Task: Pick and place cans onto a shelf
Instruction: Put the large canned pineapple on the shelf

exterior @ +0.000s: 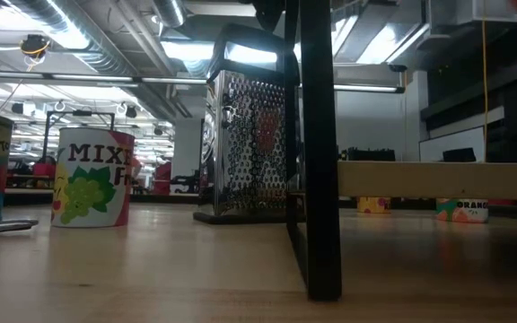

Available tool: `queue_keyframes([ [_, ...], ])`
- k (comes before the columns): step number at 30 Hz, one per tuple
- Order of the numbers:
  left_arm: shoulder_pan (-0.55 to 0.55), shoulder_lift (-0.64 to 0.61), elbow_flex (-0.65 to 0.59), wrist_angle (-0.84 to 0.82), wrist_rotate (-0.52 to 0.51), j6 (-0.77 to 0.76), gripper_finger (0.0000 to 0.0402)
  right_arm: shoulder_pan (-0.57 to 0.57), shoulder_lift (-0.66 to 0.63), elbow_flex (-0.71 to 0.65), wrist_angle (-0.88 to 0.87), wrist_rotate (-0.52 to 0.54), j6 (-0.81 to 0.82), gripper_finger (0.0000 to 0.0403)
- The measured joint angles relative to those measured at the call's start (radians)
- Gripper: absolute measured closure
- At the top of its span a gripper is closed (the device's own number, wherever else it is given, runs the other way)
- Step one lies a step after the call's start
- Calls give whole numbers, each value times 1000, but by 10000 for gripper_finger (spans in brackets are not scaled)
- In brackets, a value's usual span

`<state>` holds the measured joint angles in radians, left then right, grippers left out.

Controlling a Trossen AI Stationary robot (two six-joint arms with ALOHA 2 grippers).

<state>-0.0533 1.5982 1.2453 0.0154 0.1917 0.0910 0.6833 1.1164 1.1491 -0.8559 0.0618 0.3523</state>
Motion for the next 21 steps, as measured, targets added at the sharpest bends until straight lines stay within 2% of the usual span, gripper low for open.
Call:
queue_keyframes([
  [4,1,0,0,0,0,0,315,123,0,-9,-1,109,122,403],
  [11,1,0,0,0,0,0,315,313,19,-9,-2,269,228,403],
  [17,1,1,0,0,0,0,317,426,97,-9,-34,286,260,403],
  [21,1,1,0,0,0,0,315,479,143,-9,-74,284,345,403],
])
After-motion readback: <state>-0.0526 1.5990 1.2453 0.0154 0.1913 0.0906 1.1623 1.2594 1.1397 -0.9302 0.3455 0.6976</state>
